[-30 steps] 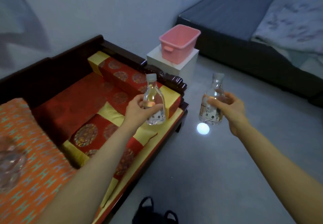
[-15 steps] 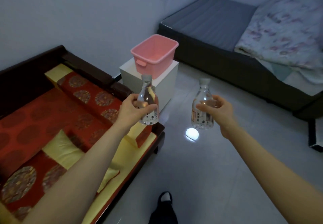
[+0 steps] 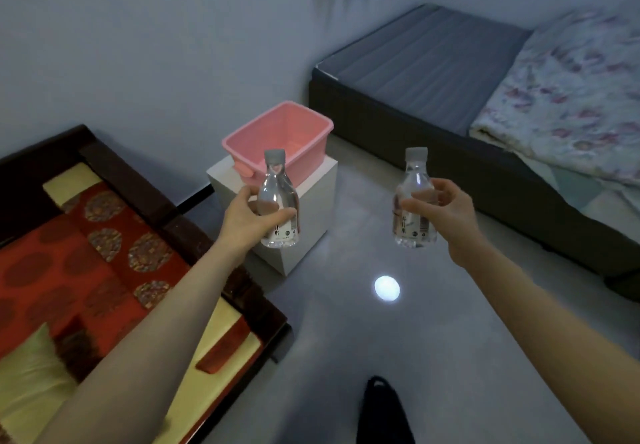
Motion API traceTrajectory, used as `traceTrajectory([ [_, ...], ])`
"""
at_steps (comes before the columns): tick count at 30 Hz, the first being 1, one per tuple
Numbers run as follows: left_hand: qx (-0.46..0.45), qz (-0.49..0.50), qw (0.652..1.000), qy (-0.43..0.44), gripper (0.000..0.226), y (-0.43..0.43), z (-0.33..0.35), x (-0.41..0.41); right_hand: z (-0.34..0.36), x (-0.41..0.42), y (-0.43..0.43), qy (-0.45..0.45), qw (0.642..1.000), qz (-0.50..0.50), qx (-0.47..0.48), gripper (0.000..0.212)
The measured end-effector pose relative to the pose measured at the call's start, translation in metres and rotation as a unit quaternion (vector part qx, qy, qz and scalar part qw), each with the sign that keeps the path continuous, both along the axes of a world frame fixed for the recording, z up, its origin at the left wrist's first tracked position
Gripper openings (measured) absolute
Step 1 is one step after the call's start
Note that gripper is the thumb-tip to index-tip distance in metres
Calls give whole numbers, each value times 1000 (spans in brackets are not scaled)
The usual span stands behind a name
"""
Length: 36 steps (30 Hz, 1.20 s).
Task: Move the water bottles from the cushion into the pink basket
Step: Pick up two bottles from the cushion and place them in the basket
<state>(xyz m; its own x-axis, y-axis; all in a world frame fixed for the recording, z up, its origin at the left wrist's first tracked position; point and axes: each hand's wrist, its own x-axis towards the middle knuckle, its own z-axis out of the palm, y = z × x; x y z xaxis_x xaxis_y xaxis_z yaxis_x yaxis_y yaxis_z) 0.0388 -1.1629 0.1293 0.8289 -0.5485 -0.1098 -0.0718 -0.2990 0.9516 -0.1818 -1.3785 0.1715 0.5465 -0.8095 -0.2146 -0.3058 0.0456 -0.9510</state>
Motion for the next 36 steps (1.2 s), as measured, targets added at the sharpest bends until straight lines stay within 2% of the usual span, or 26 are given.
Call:
traceTrajectory([
  [6, -5, 48, 999, -9, 67, -88, 0, 19, 10, 53, -110, -5, 998, 68, -15, 60],
  [12, 1, 128, 992, 5, 61, -130, -13, 53, -7, 122, -180, 11, 990, 139, 8, 63],
  [15, 14, 156, 988, 4, 53, -144, -15, 74, -15, 156, -198, 6, 987, 157, 20, 62],
  [18, 19, 192, 981, 8, 56, -168, -25, 120, -25, 215, -225, 15, 982, 188, 24, 62],
  [22, 14, 199, 980, 16, 53, -200, -28, 179, -31, 293, -252, 17, 977, 213, 24, 52],
  [27, 28, 229, 972, 43, 60, -229, -41, 245, -40, 392, -279, 24, 968, 248, 27, 56],
  [30, 36, 245, 967, 62, 68, -240, -52, 269, -49, 428, -289, 28, 966, 254, 42, 58],
  [33, 48, 252, 963, 80, 65, -252, -62, 295, -63, 462, -304, 51, 958, 279, 45, 66],
  [36, 42, 261, 960, 97, 71, -268, -76, 321, -74, 500, -318, 66, 950, 304, 39, 63],
])
